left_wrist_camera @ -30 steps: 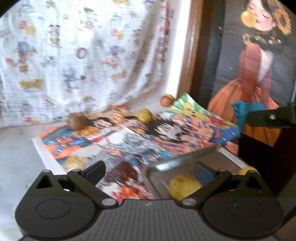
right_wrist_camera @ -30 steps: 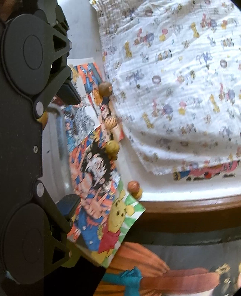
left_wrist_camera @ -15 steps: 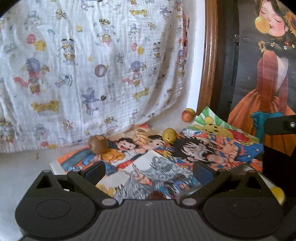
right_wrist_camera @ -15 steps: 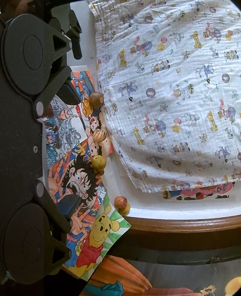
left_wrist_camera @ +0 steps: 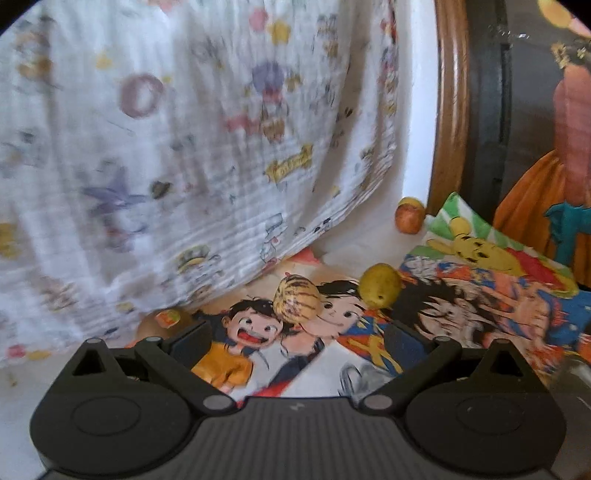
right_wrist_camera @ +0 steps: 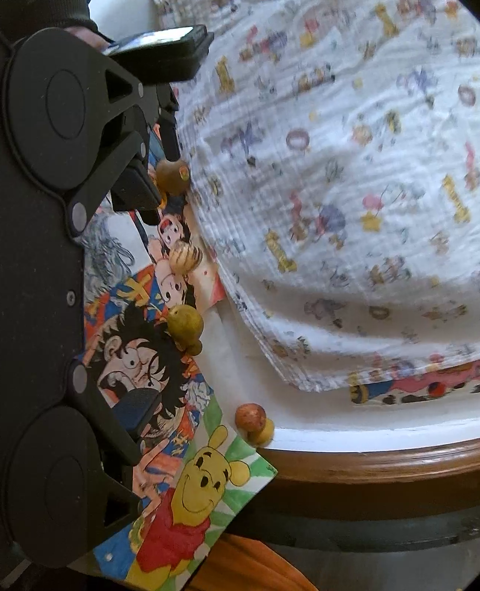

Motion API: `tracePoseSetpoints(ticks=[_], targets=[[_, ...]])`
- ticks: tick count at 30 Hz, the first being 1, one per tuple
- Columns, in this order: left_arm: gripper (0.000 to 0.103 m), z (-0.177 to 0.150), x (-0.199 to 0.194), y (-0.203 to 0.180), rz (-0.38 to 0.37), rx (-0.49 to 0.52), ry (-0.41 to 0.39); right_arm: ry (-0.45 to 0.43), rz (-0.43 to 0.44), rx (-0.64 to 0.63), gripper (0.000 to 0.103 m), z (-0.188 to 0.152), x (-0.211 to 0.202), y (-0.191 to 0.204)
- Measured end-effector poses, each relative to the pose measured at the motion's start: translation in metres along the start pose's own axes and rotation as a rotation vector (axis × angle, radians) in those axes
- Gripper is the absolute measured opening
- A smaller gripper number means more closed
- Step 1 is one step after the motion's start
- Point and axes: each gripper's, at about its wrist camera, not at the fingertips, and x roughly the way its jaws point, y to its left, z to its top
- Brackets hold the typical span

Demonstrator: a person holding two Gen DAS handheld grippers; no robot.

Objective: Organize fruits
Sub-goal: 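Grasp the striped pepino with the left tool while the right tool grasps the green-yellow pear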

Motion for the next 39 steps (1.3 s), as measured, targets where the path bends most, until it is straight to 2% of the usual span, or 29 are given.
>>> tracePoseSetpoints(ticks=[7, 10, 13, 20, 25, 30, 39], targets=[[0.1, 0.013, 0.059, 0.002, 0.011, 0.023, 0.013, 0.028, 0.015, -0.006, 0.102, 0.018, 0.053, -0.009], [0.095, 0.015, 0.081, 0.006, 0.011, 0.027, 0.027, 0.037, 0.015, -0.007, 0.102, 0.022, 0.068, -0.012], [0.084, 0.016, 0.1, 0.008, 0.0, 0.035, 0.053, 0.051, 0.009, 0.004, 0.102, 0.025, 0.083, -0.016], [0.079, 0.013, 0.132, 0.01, -0.013, 0.039, 0.085, 0.081, 0.013, -0.003, 0.103, 0.028, 0.113, -0.016], [0.071, 0.013, 0.147, 0.008, -0.033, 0.043, 0.094, 0.108, 0.014, 0.001, 0.103, 0.029, 0.141, -0.018], [0.057, 0.01, 0.153, 0.006, -0.069, 0.051, 0.107, 0.157, -0.003, 0.041, 0.102, 0.027, 0.175, -0.027], [0.055, 0.008, 0.143, 0.01, -0.082, 0.06, 0.105, 0.196, -0.023, 0.038, 0.102, 0.026, 0.216, -0.03]])
